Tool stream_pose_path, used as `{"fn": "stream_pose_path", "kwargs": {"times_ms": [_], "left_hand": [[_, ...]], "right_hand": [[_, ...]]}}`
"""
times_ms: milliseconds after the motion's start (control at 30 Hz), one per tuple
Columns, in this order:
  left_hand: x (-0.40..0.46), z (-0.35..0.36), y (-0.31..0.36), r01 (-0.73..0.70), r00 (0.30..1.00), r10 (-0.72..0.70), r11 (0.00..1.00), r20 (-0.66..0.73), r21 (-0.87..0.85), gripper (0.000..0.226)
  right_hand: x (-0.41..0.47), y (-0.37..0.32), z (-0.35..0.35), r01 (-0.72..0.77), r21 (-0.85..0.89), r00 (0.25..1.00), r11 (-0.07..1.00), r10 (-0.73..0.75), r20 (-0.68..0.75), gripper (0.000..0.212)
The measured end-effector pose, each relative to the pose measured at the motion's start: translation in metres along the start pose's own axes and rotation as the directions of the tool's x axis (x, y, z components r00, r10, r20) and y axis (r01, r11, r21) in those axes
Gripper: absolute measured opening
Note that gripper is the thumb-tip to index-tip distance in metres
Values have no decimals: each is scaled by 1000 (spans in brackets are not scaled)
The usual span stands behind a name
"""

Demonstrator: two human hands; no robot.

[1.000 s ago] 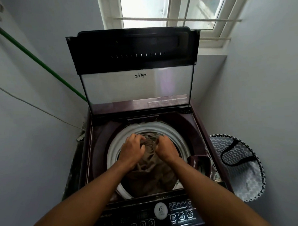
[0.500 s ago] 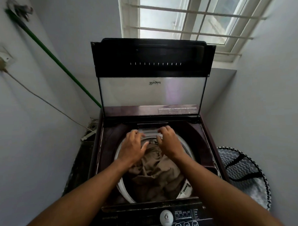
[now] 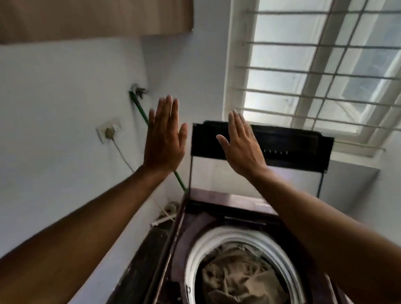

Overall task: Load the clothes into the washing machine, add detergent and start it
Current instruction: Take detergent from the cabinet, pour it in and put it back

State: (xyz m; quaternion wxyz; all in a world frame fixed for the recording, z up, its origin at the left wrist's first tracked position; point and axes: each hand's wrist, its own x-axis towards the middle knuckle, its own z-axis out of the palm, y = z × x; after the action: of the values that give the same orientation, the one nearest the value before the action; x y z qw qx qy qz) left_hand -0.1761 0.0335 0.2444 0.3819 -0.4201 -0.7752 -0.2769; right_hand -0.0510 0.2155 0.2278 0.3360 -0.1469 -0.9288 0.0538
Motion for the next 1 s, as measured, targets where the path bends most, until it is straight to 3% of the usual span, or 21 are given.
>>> {"fn": "stream_pose_path", "kwargs": {"times_ms": [300,500,733,867,1000], "left_hand": [[77,-180,-24,113,982,-48,923,-181,368,64],[87,-296,-16,201,968,-49,744,-247,637,65],[62,-385,-16,280,957,-98,547,-272,789,63],[46,-416,-17,305,952,-128,494,-279,814,63],[29,-436,-31,308,950,-175,403,-258,862,68]], "right_hand": [[102,-105,-85,281,171,950,944,-248,-190,75],[129,-190,-135,472,190,860,861,-402,-314,81],[129,-288,-174,627,225,759,745,-521,-390,85],[122,-338,-182,655,291,746,698,-535,-397,86],[104,-378,-189,735,368,678,570,-627,-382,95]]}}
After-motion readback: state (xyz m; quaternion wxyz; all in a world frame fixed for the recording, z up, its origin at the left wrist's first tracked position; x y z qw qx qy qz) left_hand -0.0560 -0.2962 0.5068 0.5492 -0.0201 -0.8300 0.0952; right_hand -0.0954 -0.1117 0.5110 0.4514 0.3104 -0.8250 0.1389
